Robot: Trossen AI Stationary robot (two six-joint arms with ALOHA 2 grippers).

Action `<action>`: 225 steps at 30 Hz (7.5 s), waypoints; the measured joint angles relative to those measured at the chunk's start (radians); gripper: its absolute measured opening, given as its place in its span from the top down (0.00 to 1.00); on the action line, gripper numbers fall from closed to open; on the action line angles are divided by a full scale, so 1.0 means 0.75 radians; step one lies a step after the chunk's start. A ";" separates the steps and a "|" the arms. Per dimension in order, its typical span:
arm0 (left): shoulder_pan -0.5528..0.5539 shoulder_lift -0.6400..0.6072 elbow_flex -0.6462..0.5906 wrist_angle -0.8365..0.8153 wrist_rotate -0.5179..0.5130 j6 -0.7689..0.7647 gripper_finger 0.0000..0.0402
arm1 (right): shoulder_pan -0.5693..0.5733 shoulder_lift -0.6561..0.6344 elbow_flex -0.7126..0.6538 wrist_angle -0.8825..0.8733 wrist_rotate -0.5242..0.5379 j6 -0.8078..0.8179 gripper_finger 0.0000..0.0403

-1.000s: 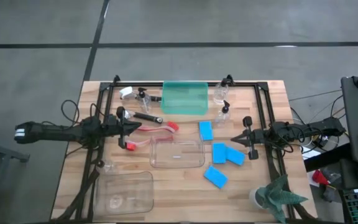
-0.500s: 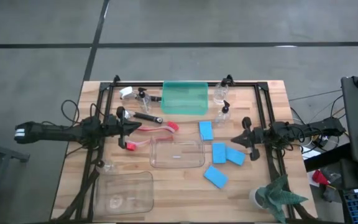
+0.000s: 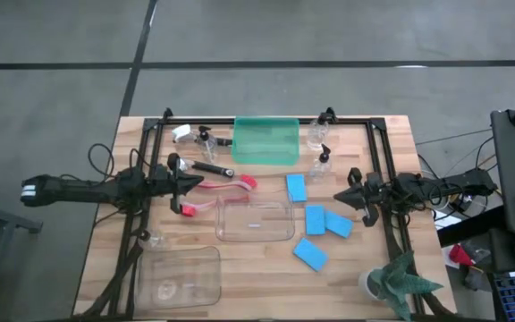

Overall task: Pick & Place Kitchen Sink Supplies
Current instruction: Put the transparent soap dispenser into the green bin

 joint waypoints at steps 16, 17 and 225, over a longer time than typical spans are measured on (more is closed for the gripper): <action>0.000 0.000 0.000 -0.001 0.000 0.000 0.98 | 0.000 0.236 0.162 -0.051 0.198 0.075 0.61; 0.000 0.000 0.000 -0.001 0.000 0.000 0.98 | 0.001 0.265 0.196 -0.106 0.231 0.070 0.57; 0.000 0.000 0.000 -0.027 0.000 0.000 0.98 | -0.912 2.508 1.878 -0.004 0.068 -0.298 0.65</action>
